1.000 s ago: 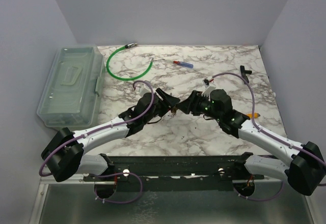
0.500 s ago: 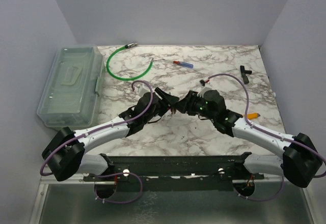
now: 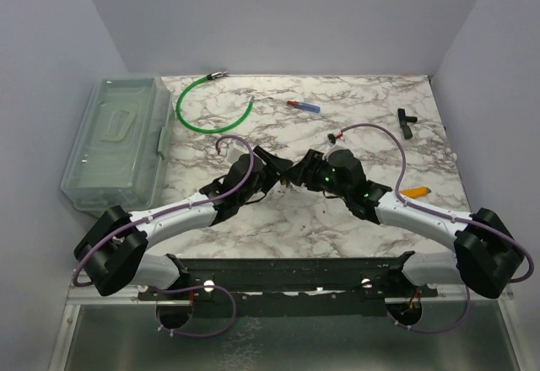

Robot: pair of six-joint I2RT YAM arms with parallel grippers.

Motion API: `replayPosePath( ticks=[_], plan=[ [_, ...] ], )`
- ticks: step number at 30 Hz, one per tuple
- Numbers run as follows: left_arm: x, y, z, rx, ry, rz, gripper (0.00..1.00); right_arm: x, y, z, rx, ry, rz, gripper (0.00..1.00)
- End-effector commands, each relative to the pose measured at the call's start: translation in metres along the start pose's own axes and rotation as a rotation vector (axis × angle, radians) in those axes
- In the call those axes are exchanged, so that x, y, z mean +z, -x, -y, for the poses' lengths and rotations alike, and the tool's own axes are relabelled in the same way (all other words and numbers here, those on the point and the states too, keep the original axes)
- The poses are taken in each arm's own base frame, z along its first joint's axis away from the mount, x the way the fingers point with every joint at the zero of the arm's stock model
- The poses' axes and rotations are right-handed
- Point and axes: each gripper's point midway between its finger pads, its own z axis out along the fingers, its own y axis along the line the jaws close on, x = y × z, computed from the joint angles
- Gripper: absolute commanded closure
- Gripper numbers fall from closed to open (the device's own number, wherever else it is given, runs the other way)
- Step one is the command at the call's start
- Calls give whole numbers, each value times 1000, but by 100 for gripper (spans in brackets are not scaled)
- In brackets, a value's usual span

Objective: Unlock with the key

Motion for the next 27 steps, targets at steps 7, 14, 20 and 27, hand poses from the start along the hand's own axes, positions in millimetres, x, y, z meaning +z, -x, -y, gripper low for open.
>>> replayPosePath(
  ticks=[7, 14, 20, 27],
  plan=[
    [-11, -30, 47, -66, -172, -133, 100, 18, 28, 32, 62, -144, 181, 63],
    [-10, -39, 52, -84, -184, -164, 100, 21, 31, 40, 86, -164, 228, 62],
    [-11, -44, 54, -84, -192, -183, 100, 23, 23, 44, 78, -157, 215, 85],
    [-18, -44, 47, 14, -202, -184, 76, 4, 24, 39, 64, -114, 226, 100]
  ],
)
